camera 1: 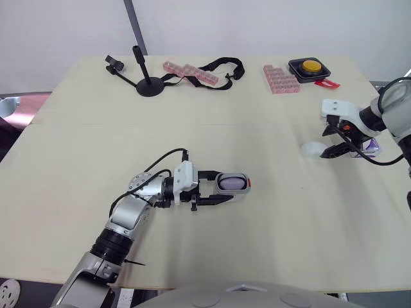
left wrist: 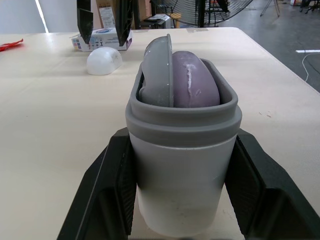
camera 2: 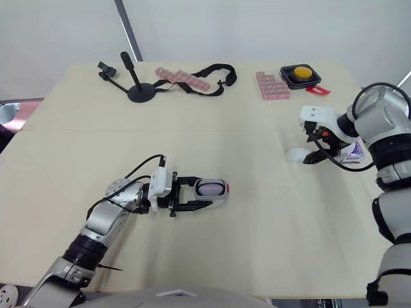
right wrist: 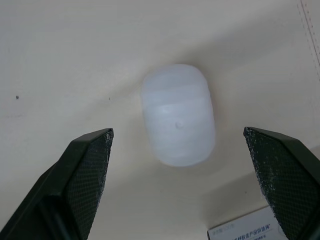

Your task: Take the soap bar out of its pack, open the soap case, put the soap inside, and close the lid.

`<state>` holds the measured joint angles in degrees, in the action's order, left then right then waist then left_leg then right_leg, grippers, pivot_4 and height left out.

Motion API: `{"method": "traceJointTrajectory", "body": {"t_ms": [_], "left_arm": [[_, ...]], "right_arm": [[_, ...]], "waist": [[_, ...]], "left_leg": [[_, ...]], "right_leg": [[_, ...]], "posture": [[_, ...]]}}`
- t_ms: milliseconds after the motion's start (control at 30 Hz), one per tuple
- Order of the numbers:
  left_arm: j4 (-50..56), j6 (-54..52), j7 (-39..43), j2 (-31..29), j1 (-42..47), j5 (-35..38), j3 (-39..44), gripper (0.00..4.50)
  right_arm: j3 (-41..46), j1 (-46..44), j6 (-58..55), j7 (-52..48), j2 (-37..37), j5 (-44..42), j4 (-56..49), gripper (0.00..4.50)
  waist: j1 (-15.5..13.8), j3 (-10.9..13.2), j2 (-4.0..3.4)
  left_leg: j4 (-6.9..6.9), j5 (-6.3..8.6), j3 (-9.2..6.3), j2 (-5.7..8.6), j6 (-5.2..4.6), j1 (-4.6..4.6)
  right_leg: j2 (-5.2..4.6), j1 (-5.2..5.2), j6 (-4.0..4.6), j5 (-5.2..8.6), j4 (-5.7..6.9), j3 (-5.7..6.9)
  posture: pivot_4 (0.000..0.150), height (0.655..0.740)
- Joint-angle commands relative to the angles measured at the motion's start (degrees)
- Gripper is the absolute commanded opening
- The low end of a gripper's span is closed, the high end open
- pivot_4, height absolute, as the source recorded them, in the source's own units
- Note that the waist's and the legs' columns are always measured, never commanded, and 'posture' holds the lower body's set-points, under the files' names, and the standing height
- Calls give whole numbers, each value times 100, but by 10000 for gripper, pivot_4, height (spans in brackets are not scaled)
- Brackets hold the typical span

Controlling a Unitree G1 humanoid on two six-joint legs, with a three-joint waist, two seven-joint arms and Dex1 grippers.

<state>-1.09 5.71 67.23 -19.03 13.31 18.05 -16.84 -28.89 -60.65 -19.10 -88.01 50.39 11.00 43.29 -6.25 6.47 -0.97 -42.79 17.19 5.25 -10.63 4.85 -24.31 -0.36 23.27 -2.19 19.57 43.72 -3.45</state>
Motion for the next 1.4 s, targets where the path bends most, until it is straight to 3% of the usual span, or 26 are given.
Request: {"method": "traceJointTrajectory", "body": {"t_ms": [33, 600, 867, 1033, 1200, 1400], "left_arm": [[95, -44, -6, -34, -53, -16, -55, 19074], [41, -92, -92, 40, 12, -47, -89, 19074], [57, -143, -114, 52, -5, -46, -84, 19074], [40, -156, -111, 44, 15, -58, -83, 19074], [2, -172, -156, 58, 31, -64, -50, 19074], [-150, -226, -274, 141, 151, -43, 48, 19074]], "right_arm": [[58, -277, 429, 44, -121, 252, 520, 44505], [223, -396, 1150, 226, -529, 595, 1294, 44505], [185, -410, 1267, 334, -563, 746, 1380, 20802], [203, -402, 1280, 236, -532, 799, 1288, 19442], [437, -439, 1005, -268, -419, 507, 395, 19442], [-95, -137, -319, -449, 317, -888, -2365, 19442]], "waist": [[-2, 0, 0], [-8, 0, 0], [-12, 0, 0], [-11, 0, 0], [-10, 1, -1], [-68, 0, 0]], "left_leg": [[-3, 0, 0, -2, 0, -4], [-14, -2, 4, -3, -3, -23], [-15, -3, 5, -3, -5, -25], [-15, -3, 5, -3, -5, -25], [-16, -4, 6, -3, -7, -25], [-16, -5, 6, -4, -8, -24]], "right_leg": [[0, 7, 0, 0, 6, 3], [-7, 27, 0, 0, 28, 14], [-9, 28, 0, 0, 30, 24], [-11, 28, 0, 0, 32, 24], [-11, 29, 0, 0, 35, 23], [0, 32, -1, 0, 40, 17]], "posture": [[1500, 7096], [1500, 7096], [1500, 7096], [1500, 7096], [1500, 7096], [1500, 7096]]}}
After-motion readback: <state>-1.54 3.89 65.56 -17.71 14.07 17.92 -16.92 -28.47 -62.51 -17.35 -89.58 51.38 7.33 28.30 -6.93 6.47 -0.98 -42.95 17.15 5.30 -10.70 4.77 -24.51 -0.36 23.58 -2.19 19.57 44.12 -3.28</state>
